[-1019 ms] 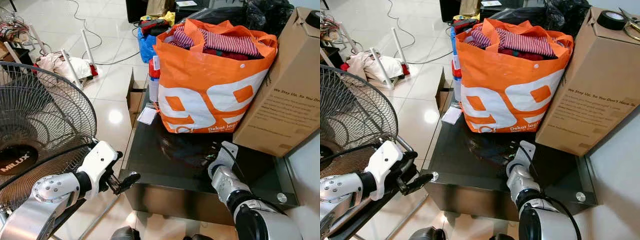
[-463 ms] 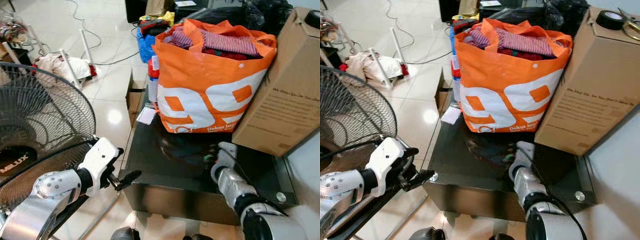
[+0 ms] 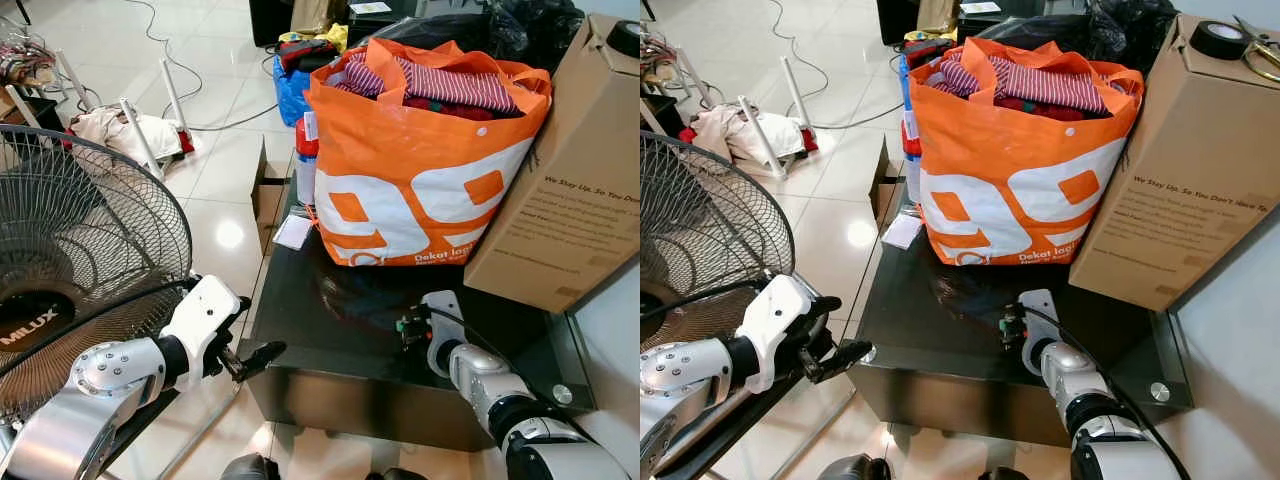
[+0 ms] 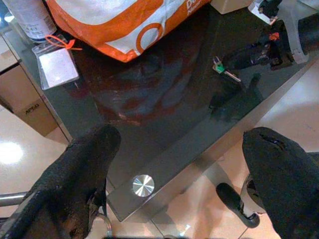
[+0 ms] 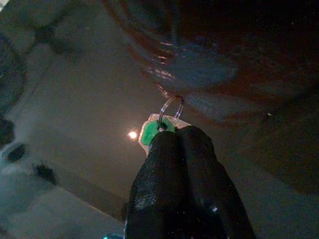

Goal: Hang keys on a hook

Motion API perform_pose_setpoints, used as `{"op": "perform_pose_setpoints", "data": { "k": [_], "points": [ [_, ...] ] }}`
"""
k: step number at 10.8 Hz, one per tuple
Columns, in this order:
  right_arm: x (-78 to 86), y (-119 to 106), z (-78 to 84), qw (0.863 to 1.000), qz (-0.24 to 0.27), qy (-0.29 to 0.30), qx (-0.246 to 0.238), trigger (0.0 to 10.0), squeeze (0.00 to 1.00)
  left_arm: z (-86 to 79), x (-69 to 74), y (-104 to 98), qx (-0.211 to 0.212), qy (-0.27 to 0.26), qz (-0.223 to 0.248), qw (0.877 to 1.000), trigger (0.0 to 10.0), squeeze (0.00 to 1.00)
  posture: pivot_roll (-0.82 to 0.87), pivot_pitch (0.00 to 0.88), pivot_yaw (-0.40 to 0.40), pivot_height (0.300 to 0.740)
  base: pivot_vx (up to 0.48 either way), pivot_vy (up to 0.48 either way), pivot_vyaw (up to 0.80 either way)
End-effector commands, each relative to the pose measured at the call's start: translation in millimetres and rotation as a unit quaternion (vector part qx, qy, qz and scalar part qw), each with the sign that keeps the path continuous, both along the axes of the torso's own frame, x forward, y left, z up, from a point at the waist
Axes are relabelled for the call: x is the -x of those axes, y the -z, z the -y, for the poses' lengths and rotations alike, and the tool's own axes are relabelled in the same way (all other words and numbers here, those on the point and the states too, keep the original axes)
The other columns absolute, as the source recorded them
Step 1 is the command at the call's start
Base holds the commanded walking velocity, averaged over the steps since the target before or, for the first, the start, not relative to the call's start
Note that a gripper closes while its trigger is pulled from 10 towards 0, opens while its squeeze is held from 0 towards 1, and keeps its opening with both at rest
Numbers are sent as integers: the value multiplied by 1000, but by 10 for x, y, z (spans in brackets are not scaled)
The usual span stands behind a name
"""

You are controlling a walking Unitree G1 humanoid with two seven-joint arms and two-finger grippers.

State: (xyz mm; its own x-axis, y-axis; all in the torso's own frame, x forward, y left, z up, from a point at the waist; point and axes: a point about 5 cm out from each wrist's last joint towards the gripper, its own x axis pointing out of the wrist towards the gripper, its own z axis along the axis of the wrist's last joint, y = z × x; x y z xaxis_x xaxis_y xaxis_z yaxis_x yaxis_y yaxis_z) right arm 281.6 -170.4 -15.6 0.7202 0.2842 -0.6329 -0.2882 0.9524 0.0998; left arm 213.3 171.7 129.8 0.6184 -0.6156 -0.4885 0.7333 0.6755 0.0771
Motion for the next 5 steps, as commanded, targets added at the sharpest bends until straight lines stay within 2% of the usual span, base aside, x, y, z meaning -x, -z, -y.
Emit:
{"op": "perform_pose_setpoints", "data": {
  "k": [1, 3, 4, 5],
  "points": [
    [67, 56, 10, 1000, -15, -11, 7, 1725, 0, 5, -17, -1, 0, 3, 2, 1000, 10000, 0, 165, 80, 17, 740, 0, 0, 0],
    [67, 56, 10, 1000, -15, -11, 7, 1725, 0, 5, -17, -1, 0, 3, 2, 1000, 10000, 0, 165, 80, 17, 740, 0, 0, 0],
    [30, 34, 18, 999, 3, 17, 35, 10000, 1000, 0, -13, 10, 0, 3, 2, 1000, 10000, 0, 166, 76, 14, 740, 0, 0, 0],
    [-15, -12, 1, 999, 23, 40, 29, 10000, 1000, 1, -9, 10, 1, 2, 4, 1000, 10000, 0, 164, 74, 13, 740, 0, 0, 0]
  ]
}}
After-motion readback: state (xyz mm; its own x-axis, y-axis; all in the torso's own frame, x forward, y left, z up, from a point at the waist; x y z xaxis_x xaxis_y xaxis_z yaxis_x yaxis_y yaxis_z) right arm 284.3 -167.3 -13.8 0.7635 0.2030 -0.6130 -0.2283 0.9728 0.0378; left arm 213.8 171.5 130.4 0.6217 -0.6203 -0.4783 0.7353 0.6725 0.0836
